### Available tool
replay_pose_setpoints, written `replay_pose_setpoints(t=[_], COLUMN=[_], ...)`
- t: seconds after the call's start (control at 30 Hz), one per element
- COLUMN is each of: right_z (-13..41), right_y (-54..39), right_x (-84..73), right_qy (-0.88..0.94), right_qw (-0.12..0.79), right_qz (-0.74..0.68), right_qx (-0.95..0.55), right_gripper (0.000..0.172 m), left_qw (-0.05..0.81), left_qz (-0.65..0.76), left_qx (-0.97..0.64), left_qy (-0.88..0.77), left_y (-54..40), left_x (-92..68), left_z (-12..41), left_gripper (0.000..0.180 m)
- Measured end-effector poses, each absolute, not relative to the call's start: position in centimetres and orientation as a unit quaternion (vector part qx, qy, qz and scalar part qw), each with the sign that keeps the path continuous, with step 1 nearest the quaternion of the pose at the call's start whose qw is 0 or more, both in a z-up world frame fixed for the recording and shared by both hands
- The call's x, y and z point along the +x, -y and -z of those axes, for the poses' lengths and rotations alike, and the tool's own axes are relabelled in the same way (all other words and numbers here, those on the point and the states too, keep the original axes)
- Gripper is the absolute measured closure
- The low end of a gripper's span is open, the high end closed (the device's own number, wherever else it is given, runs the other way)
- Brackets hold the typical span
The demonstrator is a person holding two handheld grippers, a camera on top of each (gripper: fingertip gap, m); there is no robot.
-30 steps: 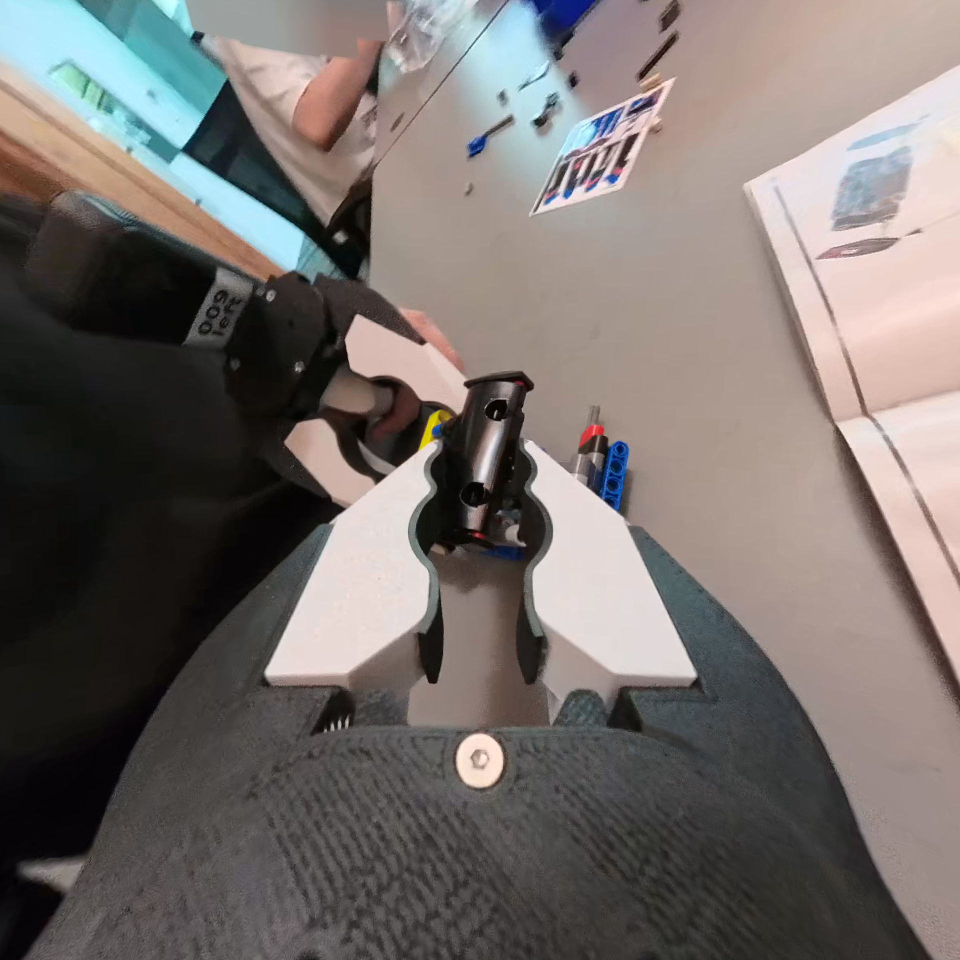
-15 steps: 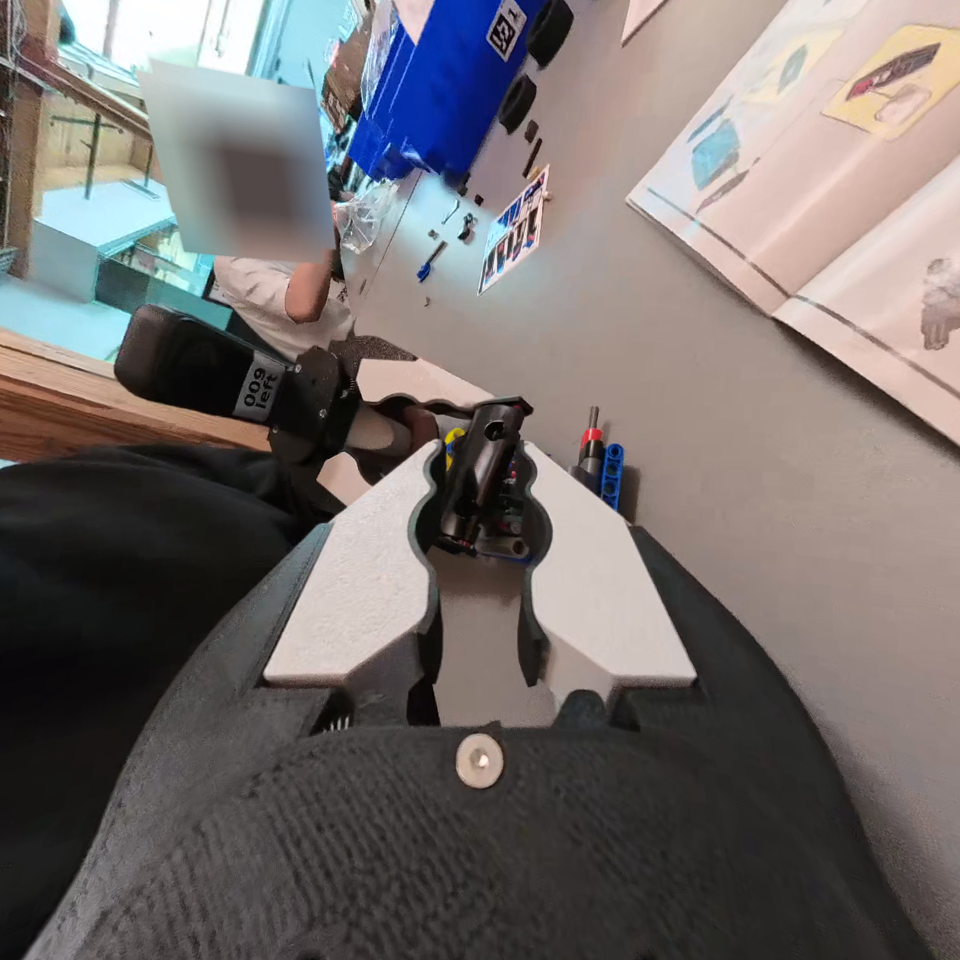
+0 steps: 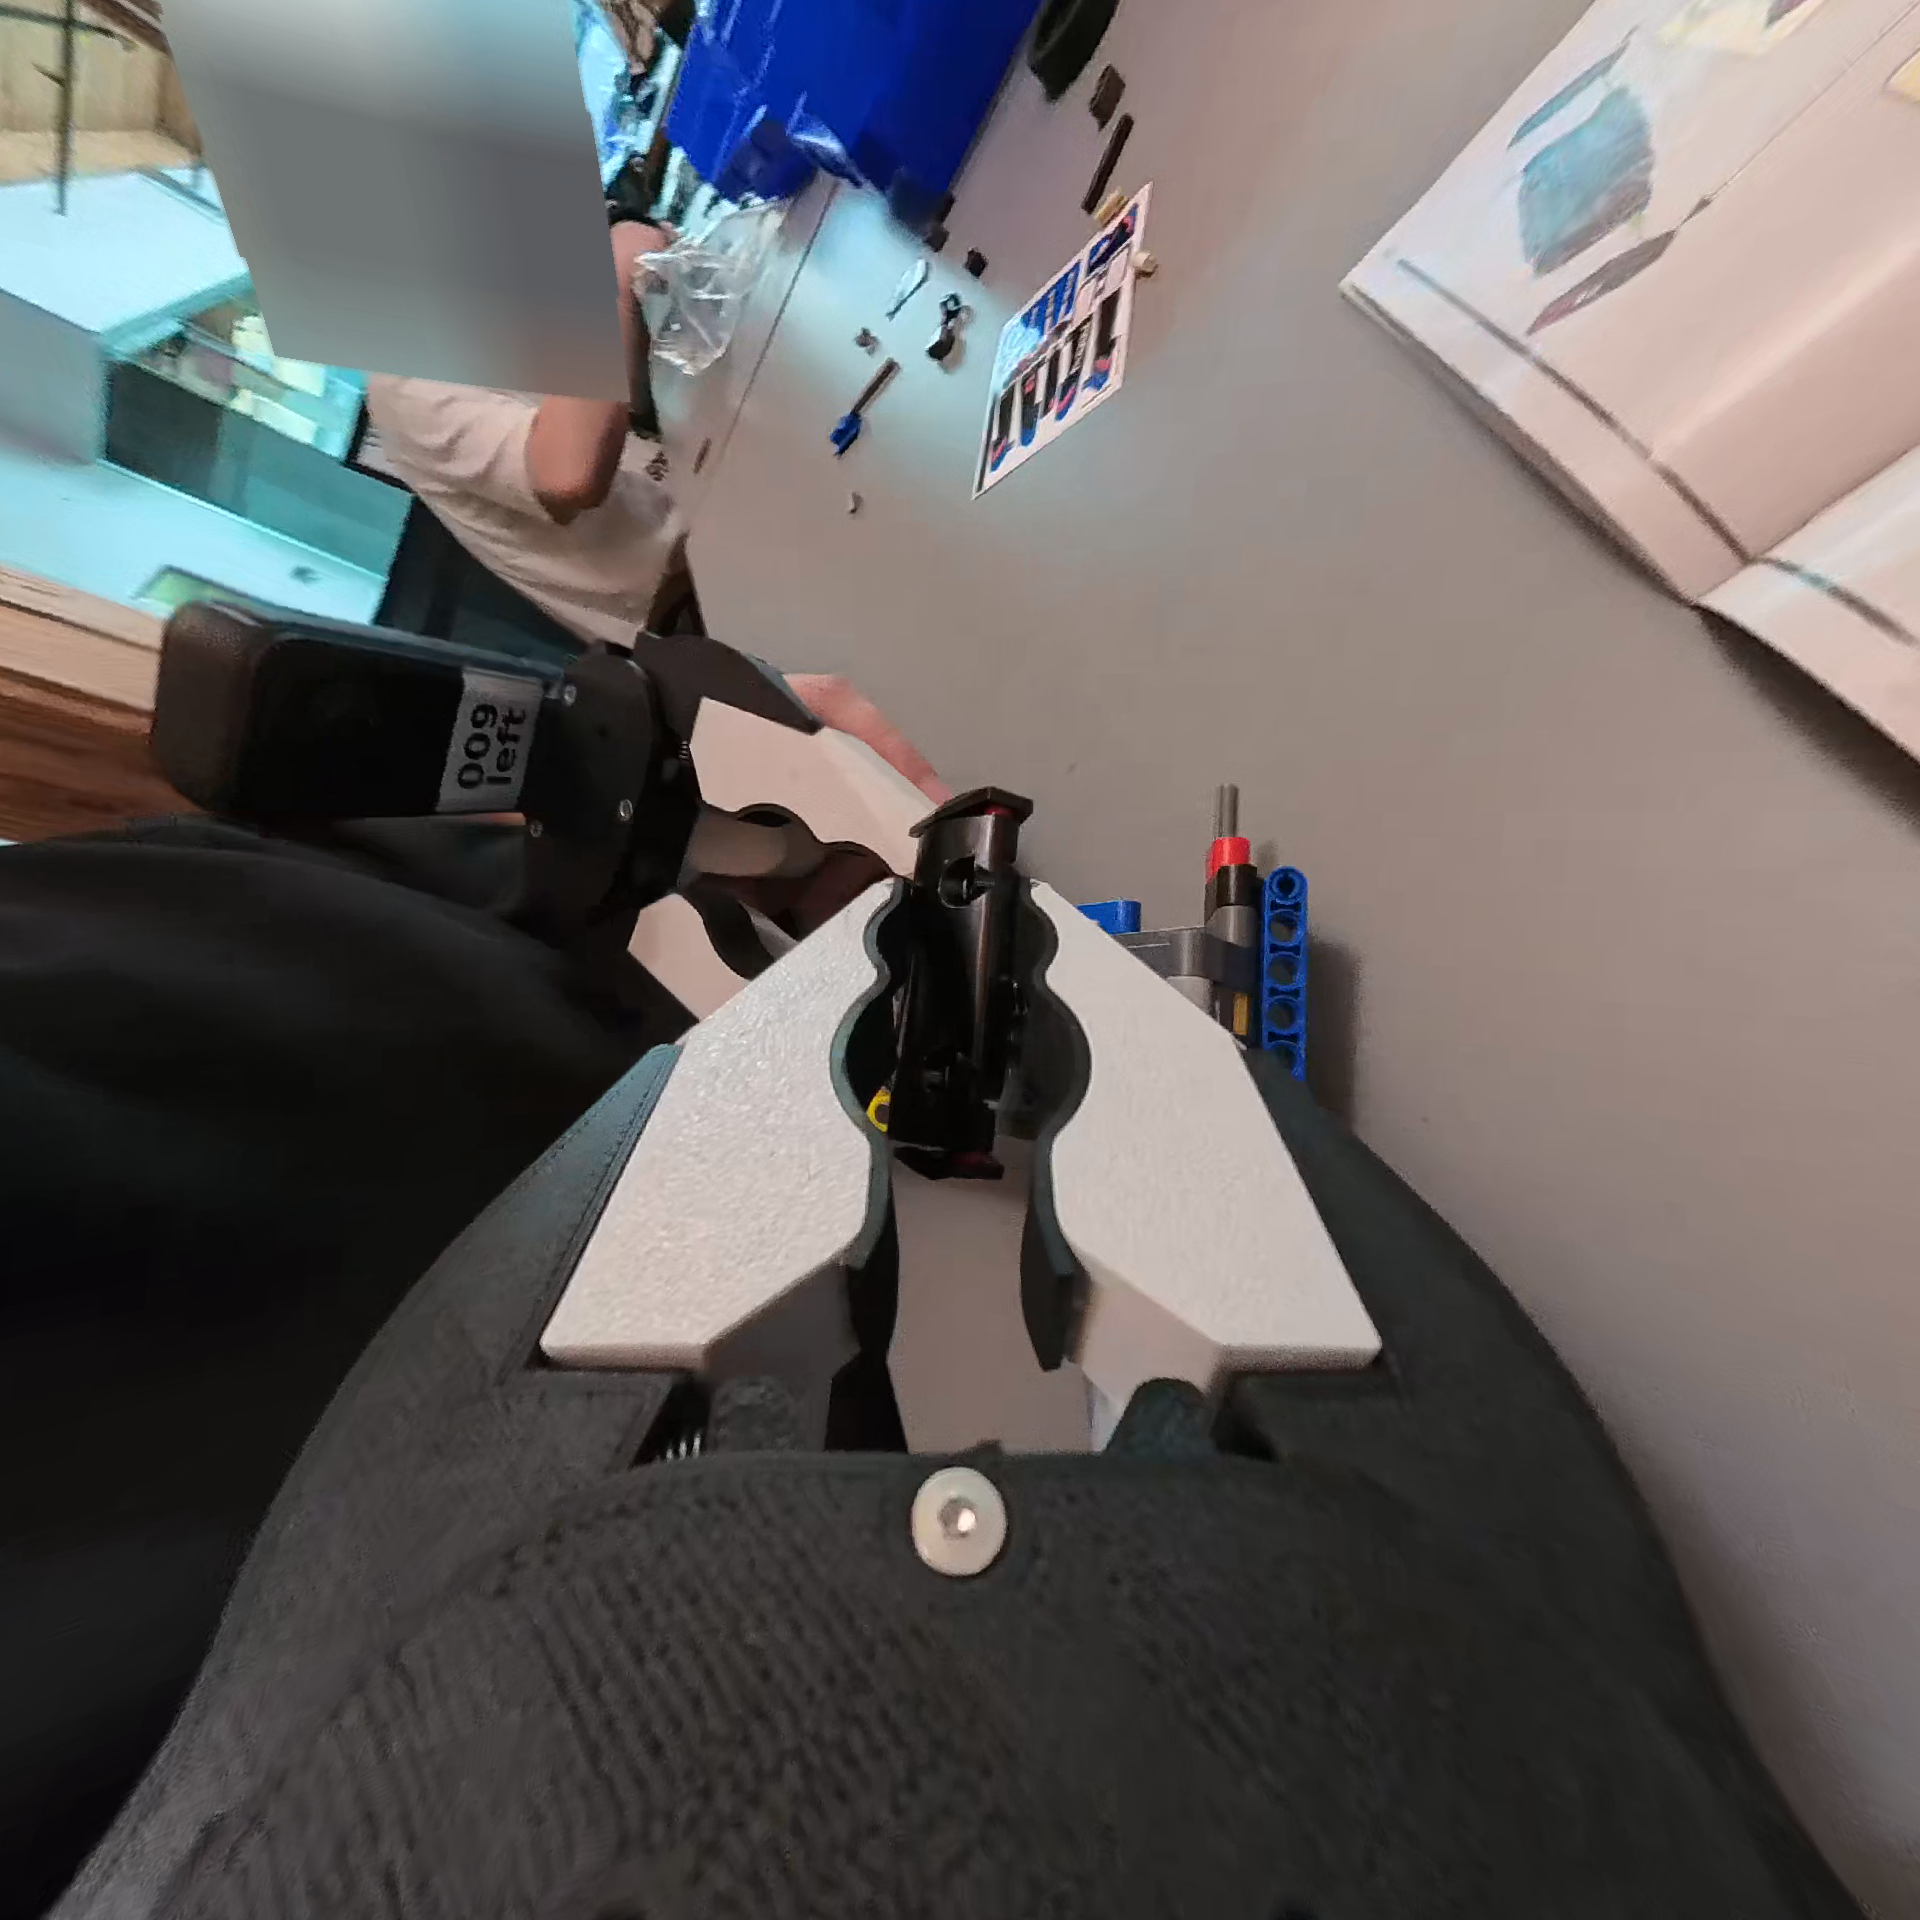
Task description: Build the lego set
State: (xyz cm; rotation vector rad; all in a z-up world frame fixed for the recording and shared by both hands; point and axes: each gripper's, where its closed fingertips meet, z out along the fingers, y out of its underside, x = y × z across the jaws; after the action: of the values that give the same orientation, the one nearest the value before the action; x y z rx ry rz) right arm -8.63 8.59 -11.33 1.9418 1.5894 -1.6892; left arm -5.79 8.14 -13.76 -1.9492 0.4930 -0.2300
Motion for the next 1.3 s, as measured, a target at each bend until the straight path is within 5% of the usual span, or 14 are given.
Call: replay_pose_setpoints(t=[0.37, 0.57, 1.3], right_z=[10.9, 10.0, 10.6], right_y=[-9.3, -8.8, -5.4], right_x=[-9.3, -8.9, -8.8], right_qy=[-0.502, -0.489, -0.636], right_qw=[-0.038, -0.106, -0.128], right_qz=[0.568, 0.578, 0.484], right_qx=[0.651, 0.644, 0.587], right_gripper=[0.155, 0.157, 0.164], left_qw=[0.532, 0.579, 0.578], left_qz=[0.148, 0.201, -0.141], left_qx=[-0.781, -0.753, -0.726], left_qy=[-0.293, -0.24, -0.346], left_y=[-8.1, -6.4, -7.1], left_x=[-6.7, -8.5, -9.7], left_z=[13.3, 10.3, 12.1], left_gripper=[0.14, 0.162, 0.178])
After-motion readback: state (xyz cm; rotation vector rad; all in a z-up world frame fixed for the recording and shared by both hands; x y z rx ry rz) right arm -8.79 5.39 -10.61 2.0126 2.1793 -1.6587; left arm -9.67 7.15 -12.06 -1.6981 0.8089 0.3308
